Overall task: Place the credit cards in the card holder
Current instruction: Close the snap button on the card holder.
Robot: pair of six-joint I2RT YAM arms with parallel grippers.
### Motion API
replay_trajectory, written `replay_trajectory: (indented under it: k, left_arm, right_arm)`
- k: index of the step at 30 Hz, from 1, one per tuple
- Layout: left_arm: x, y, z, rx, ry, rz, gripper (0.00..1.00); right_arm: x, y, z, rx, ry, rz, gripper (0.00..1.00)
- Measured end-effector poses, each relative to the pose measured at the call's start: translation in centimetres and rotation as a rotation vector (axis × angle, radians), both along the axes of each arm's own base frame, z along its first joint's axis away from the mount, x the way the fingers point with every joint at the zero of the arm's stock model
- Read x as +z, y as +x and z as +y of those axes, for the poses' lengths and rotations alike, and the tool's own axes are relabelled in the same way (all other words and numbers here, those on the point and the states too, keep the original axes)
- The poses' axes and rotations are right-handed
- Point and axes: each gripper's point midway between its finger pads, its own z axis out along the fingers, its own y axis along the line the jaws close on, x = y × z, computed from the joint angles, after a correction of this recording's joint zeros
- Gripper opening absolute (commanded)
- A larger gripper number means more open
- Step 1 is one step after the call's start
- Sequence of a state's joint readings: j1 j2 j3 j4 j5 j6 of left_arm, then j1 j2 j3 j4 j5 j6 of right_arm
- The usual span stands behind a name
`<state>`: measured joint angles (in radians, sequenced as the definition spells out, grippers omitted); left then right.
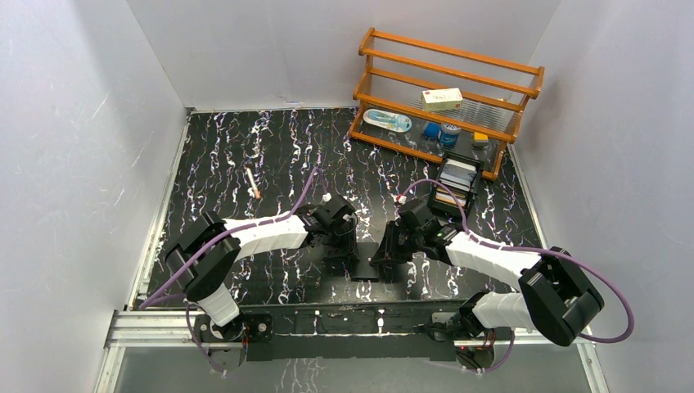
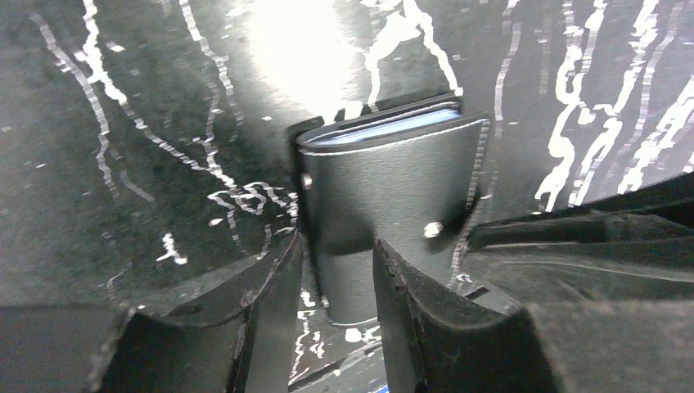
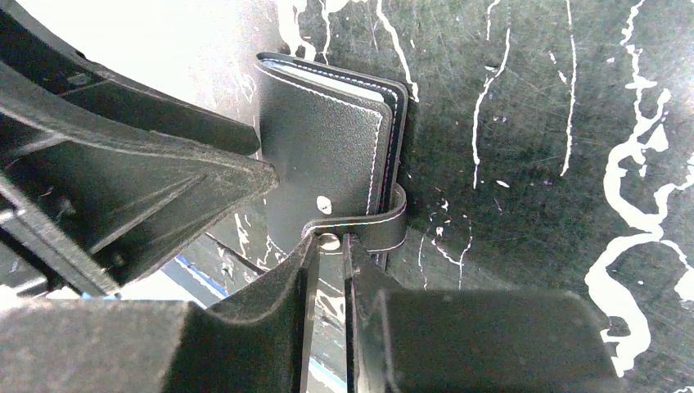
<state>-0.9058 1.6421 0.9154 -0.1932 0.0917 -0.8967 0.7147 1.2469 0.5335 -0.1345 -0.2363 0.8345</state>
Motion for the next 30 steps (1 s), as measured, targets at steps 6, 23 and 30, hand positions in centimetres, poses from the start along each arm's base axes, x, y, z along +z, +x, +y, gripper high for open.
replay_trajectory:
  k: [6, 23, 30]
  left_arm:
    - [-0.8, -0.8, 1.5, -0.006, 0.071, 0.025, 0.38]
    - [-0.7, -0.7, 1.6, -0.021, 0.082, 0.026, 0.38]
    - [-0.9, -0.7, 1.1, -0.027, 0.067, 0.028, 0.38]
  right_arm:
    - [0.0, 0.1, 0.1, 0.000, -0.004, -0.006, 0.25]
    - [-0.7, 0.5, 0.2, -0.007, -0.026, 0.000, 0.25]
    - [-0.6, 0.7, 0.5, -0.003, -0.019, -0.008, 0.24]
